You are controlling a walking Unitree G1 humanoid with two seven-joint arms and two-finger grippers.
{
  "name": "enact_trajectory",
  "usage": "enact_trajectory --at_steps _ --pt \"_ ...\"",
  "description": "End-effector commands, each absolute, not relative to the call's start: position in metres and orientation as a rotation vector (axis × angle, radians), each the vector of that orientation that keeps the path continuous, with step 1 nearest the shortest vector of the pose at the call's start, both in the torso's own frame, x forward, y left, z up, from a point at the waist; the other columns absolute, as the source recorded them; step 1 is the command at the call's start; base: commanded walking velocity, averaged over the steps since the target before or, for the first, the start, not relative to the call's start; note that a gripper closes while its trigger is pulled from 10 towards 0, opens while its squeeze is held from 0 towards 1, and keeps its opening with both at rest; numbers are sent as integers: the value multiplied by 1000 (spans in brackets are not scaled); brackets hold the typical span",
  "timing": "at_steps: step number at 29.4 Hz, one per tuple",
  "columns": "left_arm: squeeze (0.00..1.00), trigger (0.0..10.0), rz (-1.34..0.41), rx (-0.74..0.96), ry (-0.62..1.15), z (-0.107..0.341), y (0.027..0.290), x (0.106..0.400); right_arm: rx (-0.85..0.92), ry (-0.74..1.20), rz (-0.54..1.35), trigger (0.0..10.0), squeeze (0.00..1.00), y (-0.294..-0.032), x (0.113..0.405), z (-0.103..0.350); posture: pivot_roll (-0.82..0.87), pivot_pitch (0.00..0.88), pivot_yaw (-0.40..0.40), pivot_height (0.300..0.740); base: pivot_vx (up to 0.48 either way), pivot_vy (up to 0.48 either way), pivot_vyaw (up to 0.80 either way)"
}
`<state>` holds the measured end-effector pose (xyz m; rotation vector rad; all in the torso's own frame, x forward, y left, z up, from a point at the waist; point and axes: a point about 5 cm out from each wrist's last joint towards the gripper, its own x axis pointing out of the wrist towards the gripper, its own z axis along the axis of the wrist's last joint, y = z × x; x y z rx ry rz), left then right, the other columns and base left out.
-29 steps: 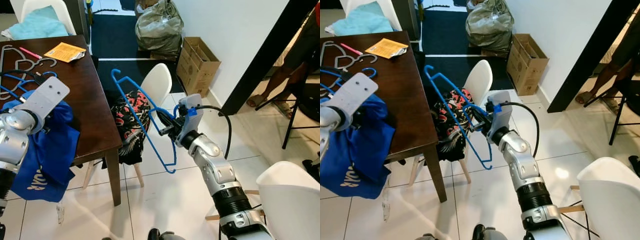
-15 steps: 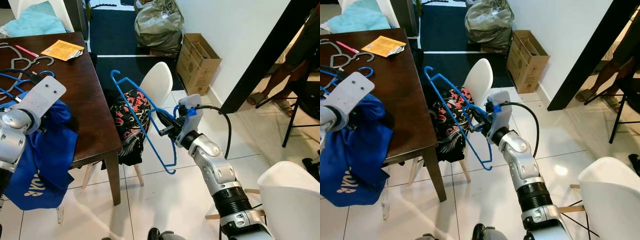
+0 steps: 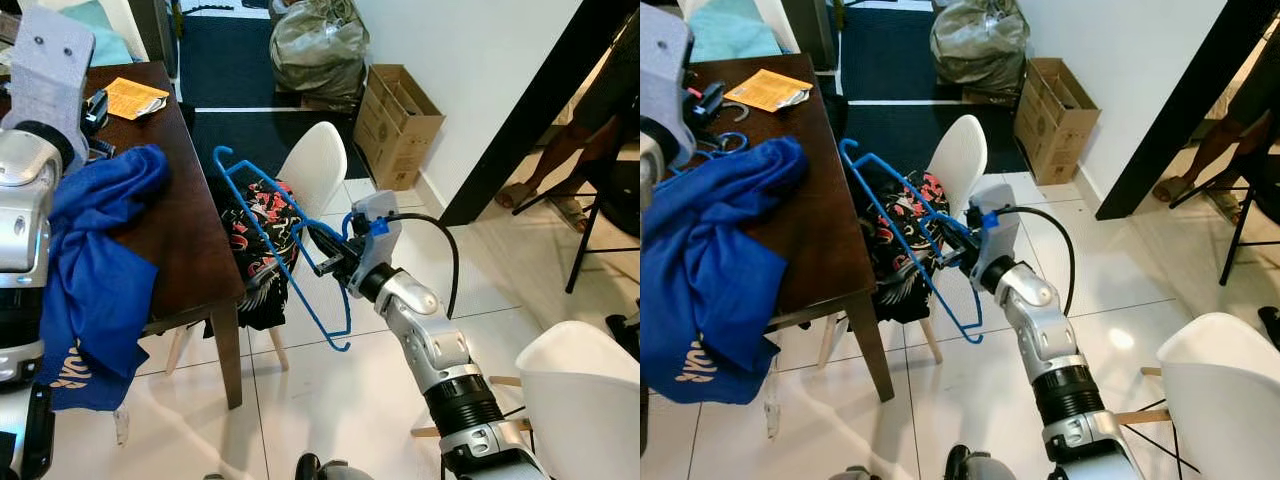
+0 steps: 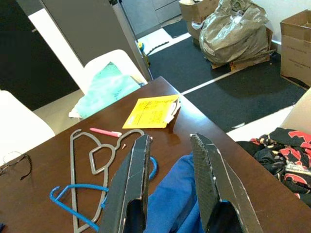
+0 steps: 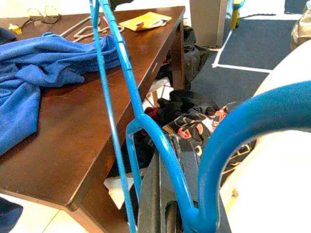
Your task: Hang hanger
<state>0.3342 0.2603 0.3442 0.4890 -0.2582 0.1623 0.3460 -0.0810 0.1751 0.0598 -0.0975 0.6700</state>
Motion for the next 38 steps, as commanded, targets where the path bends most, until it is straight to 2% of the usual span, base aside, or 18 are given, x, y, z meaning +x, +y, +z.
enact_trajectory --at_steps 1,4,5,6,8,9,11,12,14,16,21,24,30,34,38 --pt "0 10000 136 502 -235 337 255 335 66 -87 664 10000 0 -84 344 172 65 194 -99 740 0 0 0" --pt "0 10000 129 507 -225 335 253 335 66 -87 665 10000 0 -84 344 172 65 194 -99 740 0 0 0" --pt "0 10000 97 503 -240 333 249 335 66 -87 663 10000 0 -85 344 172 66 194 -98 740 0 0 0" --pt "0 10000 -61 404 -280 327 230 333 70 -90 656 10000 0 -86 344 172 74 184 -94 740 0 0 0" --pt "0 10000 -61 404 -280 327 230 333 70 -90 656 10000 0 -86 344 172 74 184 -94 740 0 0 0" --pt "0 10000 -175 329 -313 323 217 330 72 -92 651 10000 0 -87 344 171 74 184 -94 740 0 0 0" --pt "0 10000 -175 329 -313 323 217 330 72 -92 651 10000 0 -87 344 171 74 184 -94 740 0 0 0" --pt "0 10000 -256 330 -311 303 192 327 98 -100 604 10000 0 -91 347 171 83 154 -88 740 0 0 0" --pt "0 10000 -256 330 -311 303 192 327 98 -100 604 10000 0 -91 347 171 83 154 -88 740 0 0 0" --pt "0 10000 -241 335 -288 273 162 327 163 -136 479 10000 0 -101 351 174 88 117 -53 740 0 0 0" --pt "0 10000 -174 310 -284 263 162 330 186 -152 430 10000 0 -104 352 174 81 103 -27 740 0 0 0" --pt "0 10000 -6 114 -206 227 181 327 176 -171 369 10000 0 -109 345 170 51 96 -17 740 0 0 0" --pt "0 10000 -34 113 -203 206 173 312 148 -163 370 10000 0 -108 337 162 45 80 -32 740 0 0 0" --pt "0 10000 39 115 -163 186 180 303 81 -172 376 10000 0 -104 333 158 44 78 -46 740 0 0 0" --pt "0 10000 67 123 -156 181 184 302 88 -177 361 10000 0 -105 332 157 43 79 -56 740 0 0 0"
